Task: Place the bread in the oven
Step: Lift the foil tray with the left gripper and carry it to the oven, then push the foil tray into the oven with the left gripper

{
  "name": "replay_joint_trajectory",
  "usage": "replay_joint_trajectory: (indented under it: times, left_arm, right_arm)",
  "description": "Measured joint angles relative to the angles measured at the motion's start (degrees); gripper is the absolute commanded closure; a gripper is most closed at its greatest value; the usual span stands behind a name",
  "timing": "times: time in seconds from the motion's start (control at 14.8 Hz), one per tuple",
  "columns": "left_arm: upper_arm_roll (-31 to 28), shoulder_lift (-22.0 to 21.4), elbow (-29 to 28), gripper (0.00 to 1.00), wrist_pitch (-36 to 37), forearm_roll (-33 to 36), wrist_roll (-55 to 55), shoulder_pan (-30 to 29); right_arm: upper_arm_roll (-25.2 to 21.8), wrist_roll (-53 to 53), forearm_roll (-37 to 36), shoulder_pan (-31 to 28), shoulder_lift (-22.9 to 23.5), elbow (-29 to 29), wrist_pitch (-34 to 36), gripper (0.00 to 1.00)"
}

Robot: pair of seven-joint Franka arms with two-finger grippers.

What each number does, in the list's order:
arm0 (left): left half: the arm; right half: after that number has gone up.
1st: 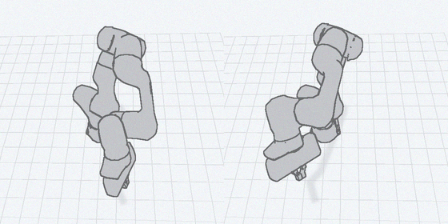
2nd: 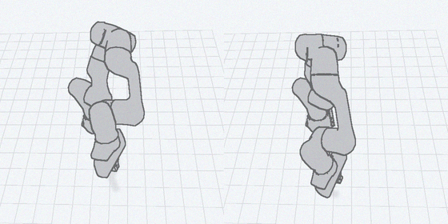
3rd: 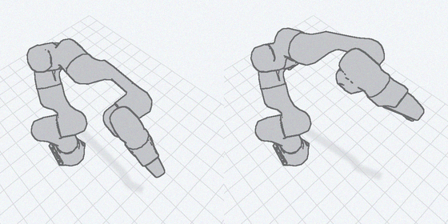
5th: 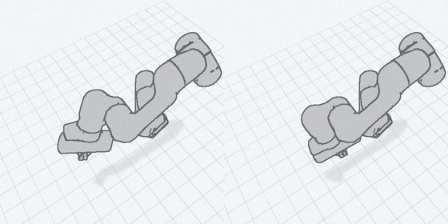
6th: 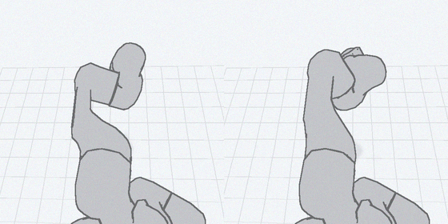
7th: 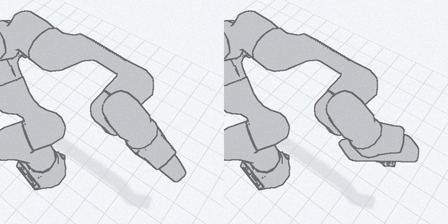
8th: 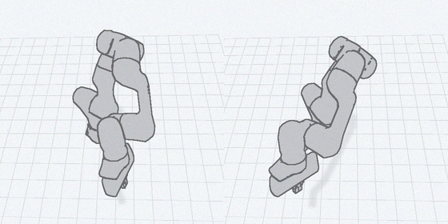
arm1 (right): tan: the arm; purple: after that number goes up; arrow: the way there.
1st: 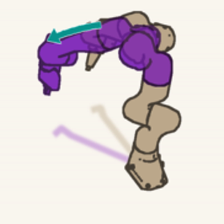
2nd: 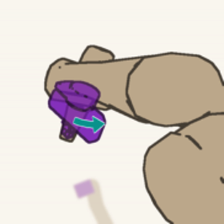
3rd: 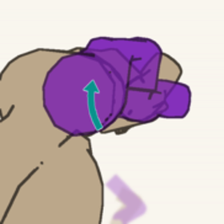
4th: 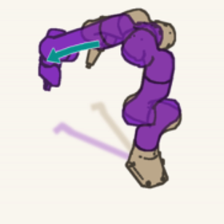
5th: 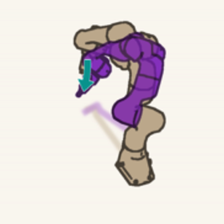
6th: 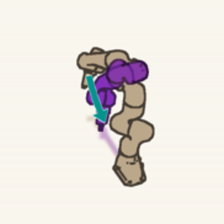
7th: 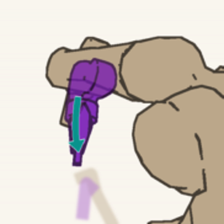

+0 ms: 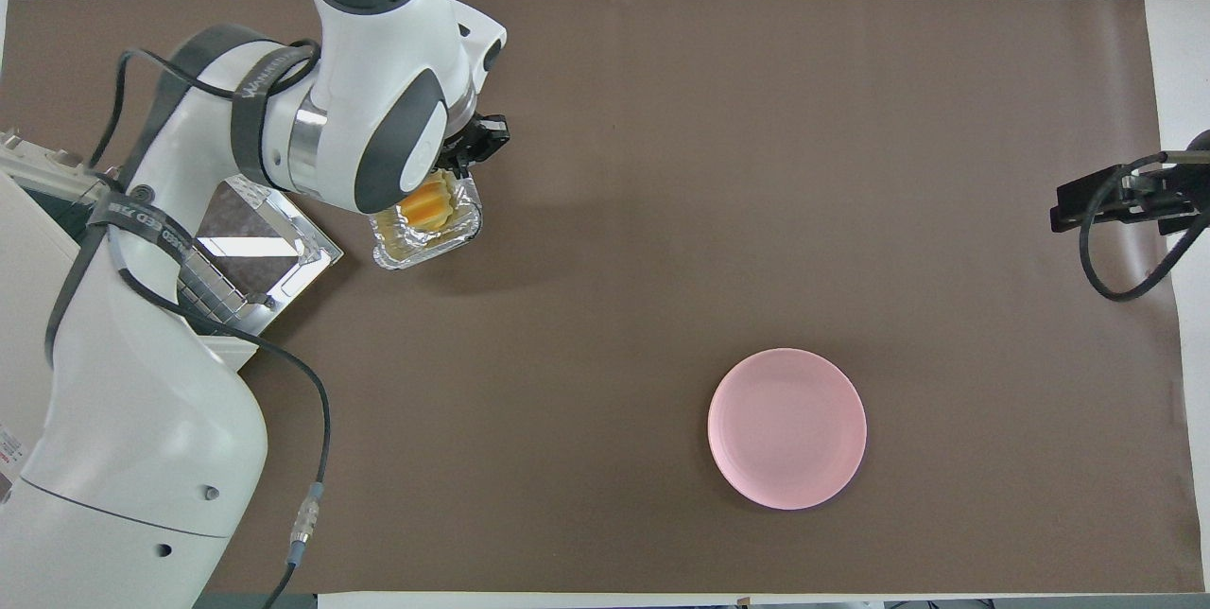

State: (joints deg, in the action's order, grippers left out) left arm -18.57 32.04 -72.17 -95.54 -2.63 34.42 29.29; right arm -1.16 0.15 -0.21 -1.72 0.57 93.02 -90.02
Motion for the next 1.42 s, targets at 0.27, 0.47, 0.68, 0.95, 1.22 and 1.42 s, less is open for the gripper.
replay_joint_trajectory:
  times: [0.27, 0.47, 0.68, 0.95, 1.22, 1.42]
  left_arm:
    - [-4.19, -0.19, 0.00, 1.00, 1.87, 0.41, 0.00, -0.11]
    - [-5.03, -0.19, 0.00, 1.00, 3.99, 1.72, 0.01, -1.03]
    - [-5.24, -0.20, -0.03, 1.00, 7.60, 1.80, 0.01, -3.78]
    - [-5.29, -0.58, -1.90, 1.00, 9.55, 1.80, -0.17, -6.04]
    - [-5.45, -1.99, -5.40, 1.00, 10.23, 1.87, -0.14, -6.63]
    - [-5.53, -3.88, -9.72, 1.00, 10.65, 4.03, -0.12, -6.54]
  right_arm:
    - [0.00, 2.87, 0.00, 0.08, 0.00, 0.00, -0.21, 0.00]
    - [0.00, 6.04, 0.00, 0.16, 0.00, 0.02, -0.20, 0.00]
    - [0.00, 6.64, 0.00, 0.38, 0.00, 0.27, 0.04, 0.00]
    - [0.00, 6.66, 0.00, 0.65, 0.00, 0.61, 0.16, 0.00]
    - [-0.06, 6.66, 0.00, 0.62, 0.00, 0.62, 0.16, 0.00]
    - [-0.27, 6.66, 0.00, 0.57, 0.00, 0.62, 0.16, 0.00]
